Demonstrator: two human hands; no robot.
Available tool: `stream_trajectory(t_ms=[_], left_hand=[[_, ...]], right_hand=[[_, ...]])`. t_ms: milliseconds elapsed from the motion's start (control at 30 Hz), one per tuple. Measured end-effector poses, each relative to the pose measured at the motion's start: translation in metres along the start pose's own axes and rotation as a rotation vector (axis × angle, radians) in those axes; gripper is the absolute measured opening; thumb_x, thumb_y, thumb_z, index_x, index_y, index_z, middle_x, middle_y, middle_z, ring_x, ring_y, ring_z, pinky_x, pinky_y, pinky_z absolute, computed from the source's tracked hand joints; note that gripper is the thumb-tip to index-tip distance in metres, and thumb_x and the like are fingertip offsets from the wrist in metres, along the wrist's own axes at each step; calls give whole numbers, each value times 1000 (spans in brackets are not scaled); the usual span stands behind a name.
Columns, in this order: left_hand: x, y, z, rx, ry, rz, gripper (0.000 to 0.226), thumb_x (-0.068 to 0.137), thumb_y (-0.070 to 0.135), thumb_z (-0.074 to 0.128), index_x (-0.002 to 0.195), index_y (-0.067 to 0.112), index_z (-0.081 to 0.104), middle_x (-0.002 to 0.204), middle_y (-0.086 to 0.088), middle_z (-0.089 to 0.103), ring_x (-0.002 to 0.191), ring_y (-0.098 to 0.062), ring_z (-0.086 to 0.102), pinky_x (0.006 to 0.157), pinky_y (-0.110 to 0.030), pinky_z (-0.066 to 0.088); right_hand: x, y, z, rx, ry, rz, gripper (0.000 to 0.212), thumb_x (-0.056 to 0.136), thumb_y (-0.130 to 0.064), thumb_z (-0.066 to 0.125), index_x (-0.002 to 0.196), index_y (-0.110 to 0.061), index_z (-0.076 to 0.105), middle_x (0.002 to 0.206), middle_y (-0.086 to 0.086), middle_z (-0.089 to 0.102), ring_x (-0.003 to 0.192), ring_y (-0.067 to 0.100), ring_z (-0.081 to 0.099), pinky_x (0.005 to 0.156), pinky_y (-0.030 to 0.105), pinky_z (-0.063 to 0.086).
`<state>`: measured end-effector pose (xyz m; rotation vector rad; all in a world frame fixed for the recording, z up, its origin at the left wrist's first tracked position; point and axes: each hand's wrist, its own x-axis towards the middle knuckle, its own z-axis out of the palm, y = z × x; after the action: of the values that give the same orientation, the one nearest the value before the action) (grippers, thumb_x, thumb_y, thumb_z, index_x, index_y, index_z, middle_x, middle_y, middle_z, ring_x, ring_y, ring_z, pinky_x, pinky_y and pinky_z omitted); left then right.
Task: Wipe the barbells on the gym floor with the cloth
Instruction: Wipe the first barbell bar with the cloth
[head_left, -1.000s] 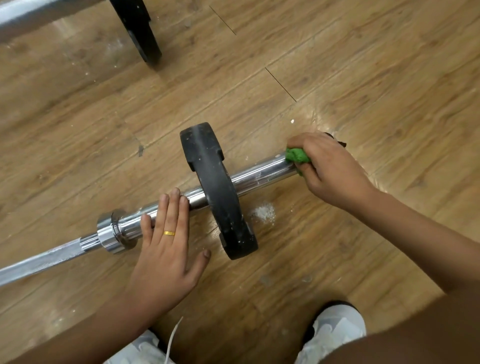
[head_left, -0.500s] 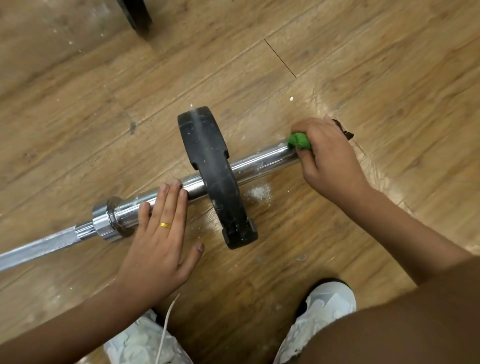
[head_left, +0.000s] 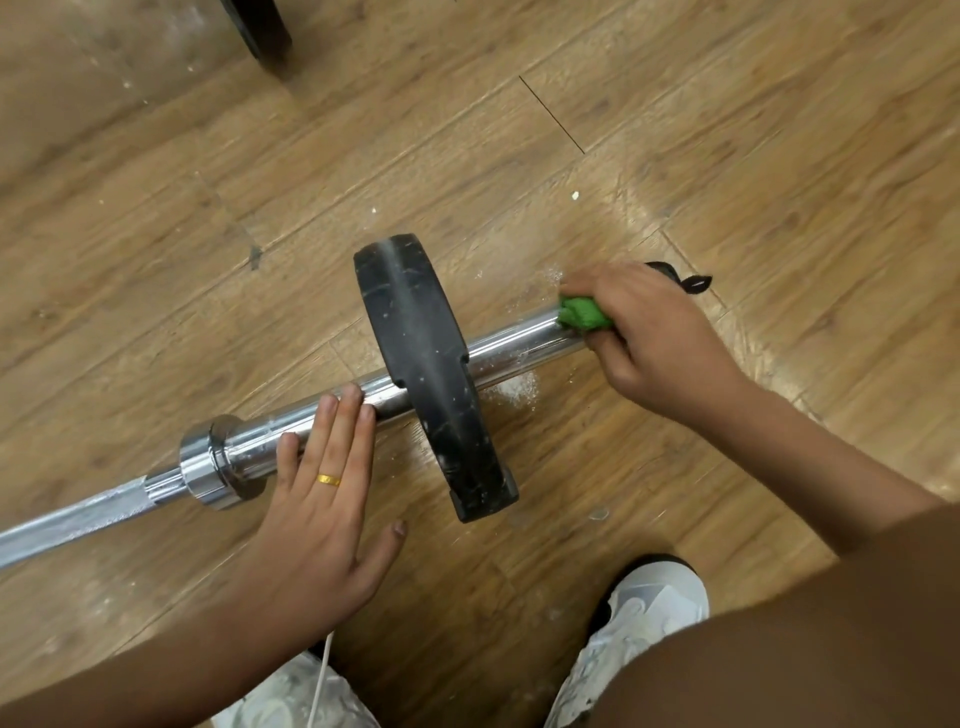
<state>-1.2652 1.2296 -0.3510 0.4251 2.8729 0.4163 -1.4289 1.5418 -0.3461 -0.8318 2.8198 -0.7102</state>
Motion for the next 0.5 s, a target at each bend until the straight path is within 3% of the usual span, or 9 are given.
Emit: stream_trajectory(t_ms=[100,167,333,400,500], left_hand=[[-6,2,1,-14,-19,5,91,92,46,46,160,1,5,169,-15,-2,155,-32,-2,122,-48,0],[-9,3,4,0,-35,9,91,92,46,45,160,1,5,169,-15,-2,155,-33,-2,122,-48,1],[-16,2,7,21,-54,33,89,92,47,41,159,1,5,168,-16,-1,155,-32,-2,123,-44,0],[-14,1,7,0,-51,14,89,92,47,42,160,3,4,169,-14,-2,155,-31,-3,123,-43,-1],[-8,1,5,-35,-37,-22,90,92,46,45,160,4,4,169,-12,-3,156,-28,-5,124,-41,-4]], right_hand=[[0,7,-9,-9,100,171,30,90,-20,51,114,-9,65,109,7,69,103,31,60,92,42,46],[-6,0,-4,-17,130,175,29,88,-16,52,112,-8,65,106,8,69,99,30,59,91,41,45],[-20,8,-4,9,28,7,34,90,-15,54,121,-6,63,121,7,67,116,28,60,104,48,43],[-18,15,-5,37,107,77,33,91,-16,52,120,-5,63,118,8,68,113,30,60,102,52,44],[-14,3,5,31,207,142,30,90,-13,54,118,-5,63,116,7,67,112,27,59,111,53,36]])
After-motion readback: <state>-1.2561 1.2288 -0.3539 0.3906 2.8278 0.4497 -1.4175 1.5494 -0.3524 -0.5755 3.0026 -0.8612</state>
